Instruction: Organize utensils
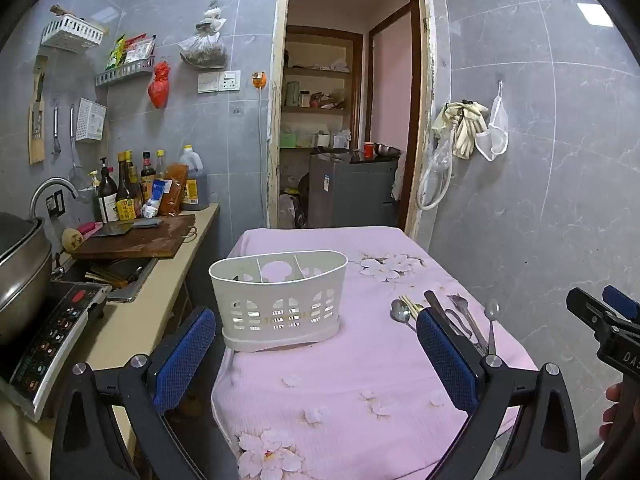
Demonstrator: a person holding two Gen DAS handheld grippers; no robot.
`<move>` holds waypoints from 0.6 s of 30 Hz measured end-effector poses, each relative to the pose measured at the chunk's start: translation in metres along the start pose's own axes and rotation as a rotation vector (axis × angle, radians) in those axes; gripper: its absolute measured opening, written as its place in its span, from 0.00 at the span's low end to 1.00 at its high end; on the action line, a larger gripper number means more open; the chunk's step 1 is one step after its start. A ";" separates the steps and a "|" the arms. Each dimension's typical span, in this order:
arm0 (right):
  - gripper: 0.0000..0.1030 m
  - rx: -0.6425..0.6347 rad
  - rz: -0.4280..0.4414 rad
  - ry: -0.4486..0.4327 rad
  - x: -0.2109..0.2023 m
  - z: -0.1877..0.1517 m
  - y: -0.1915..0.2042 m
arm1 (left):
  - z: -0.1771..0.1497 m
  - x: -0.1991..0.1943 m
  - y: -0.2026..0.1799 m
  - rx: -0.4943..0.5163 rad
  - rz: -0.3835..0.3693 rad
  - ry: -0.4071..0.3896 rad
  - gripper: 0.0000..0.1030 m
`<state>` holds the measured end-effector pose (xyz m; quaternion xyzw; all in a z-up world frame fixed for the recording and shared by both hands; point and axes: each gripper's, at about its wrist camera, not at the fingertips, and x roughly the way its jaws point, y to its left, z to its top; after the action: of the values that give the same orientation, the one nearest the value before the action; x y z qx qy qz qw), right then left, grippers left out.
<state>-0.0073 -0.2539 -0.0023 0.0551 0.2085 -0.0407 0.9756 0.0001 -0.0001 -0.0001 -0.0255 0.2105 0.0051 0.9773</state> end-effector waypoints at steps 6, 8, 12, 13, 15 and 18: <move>0.99 -0.003 0.000 0.002 0.002 0.001 0.002 | 0.000 0.000 0.000 -0.003 -0.001 0.006 0.98; 0.99 0.007 0.004 -0.006 -0.001 0.000 0.000 | 0.000 0.000 0.000 -0.003 -0.004 0.006 0.98; 0.99 0.008 0.006 -0.004 -0.003 0.003 0.001 | 0.000 0.000 0.000 -0.001 -0.003 0.004 0.98; 0.99 0.008 0.004 -0.004 -0.002 0.003 0.001 | 0.000 0.000 0.000 -0.001 0.000 0.006 0.98; 0.99 0.008 0.005 -0.005 -0.002 0.002 0.001 | 0.000 0.000 0.000 0.000 0.000 0.007 0.98; 0.99 0.010 0.006 -0.003 -0.002 0.001 0.001 | 0.000 0.000 0.000 0.000 0.000 0.007 0.98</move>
<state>-0.0086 -0.2529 -0.0002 0.0606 0.2065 -0.0386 0.9758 0.0001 -0.0003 0.0002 -0.0255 0.2138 0.0049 0.9765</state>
